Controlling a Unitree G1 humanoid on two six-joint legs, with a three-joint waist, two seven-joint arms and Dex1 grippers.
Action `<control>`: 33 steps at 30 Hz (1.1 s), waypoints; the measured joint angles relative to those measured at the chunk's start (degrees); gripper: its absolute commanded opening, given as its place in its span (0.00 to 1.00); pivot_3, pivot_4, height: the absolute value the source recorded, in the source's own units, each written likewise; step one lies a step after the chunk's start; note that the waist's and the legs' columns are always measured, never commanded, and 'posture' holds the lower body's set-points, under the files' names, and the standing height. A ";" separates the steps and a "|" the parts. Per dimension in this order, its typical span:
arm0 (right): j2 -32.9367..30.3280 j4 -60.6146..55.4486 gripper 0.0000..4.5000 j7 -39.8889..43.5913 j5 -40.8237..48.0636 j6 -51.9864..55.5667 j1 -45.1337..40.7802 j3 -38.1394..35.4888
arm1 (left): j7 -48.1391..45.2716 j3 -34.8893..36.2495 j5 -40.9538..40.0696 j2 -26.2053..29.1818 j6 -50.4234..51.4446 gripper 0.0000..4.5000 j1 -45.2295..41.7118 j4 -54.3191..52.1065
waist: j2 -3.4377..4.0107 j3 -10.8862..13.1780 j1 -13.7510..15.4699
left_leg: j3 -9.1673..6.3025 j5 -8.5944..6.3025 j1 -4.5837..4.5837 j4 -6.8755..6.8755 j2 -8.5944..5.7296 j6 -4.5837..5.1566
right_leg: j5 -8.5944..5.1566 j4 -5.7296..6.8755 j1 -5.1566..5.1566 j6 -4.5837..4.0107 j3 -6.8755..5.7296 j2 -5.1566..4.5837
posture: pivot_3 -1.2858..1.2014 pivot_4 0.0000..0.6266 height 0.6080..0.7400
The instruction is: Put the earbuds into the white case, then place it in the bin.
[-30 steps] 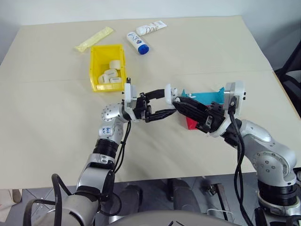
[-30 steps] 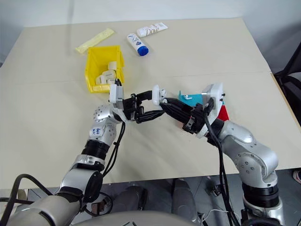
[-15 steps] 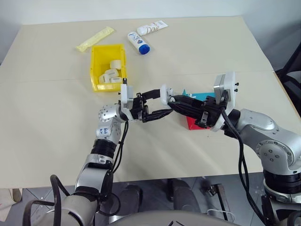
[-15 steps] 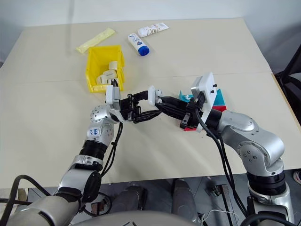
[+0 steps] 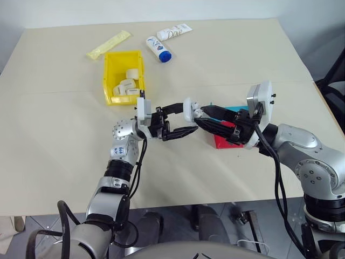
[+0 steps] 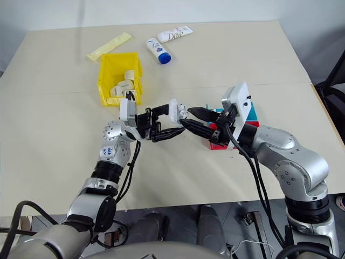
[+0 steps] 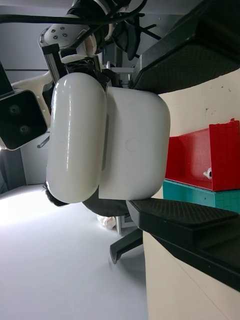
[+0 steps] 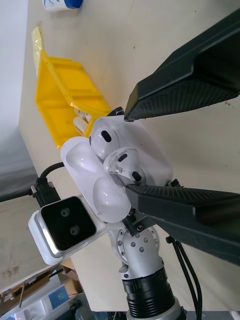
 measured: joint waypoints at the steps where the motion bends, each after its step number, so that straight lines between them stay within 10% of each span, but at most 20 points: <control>1: 0.00 0.00 0.47 0.00 -0.12 0.04 -0.13 0.00 | -0.10 0.00 0.00 0.00 -0.04 0.61 0.00 0.00 | 0.00 0.00 0.01 | 0.00 0.00 0.00 0.00 0.00 0.00 | 0.00 0.00 0.00 0.00 0.00 0.00 | 0.52 0.24 1.00; 33: -1.03 -0.31 0.47 0.04 -1.30 3.76 -3.89 0.15 | 1.62 0.83 -0.06 -1.71 0.04 0.61 -0.25 1.66 | 0.00 0.00 0.01 | 0.00 0.00 0.00 0.00 0.00 0.00 | 0.00 0.00 0.00 0.00 0.00 0.00 | 0.52 0.24 1.00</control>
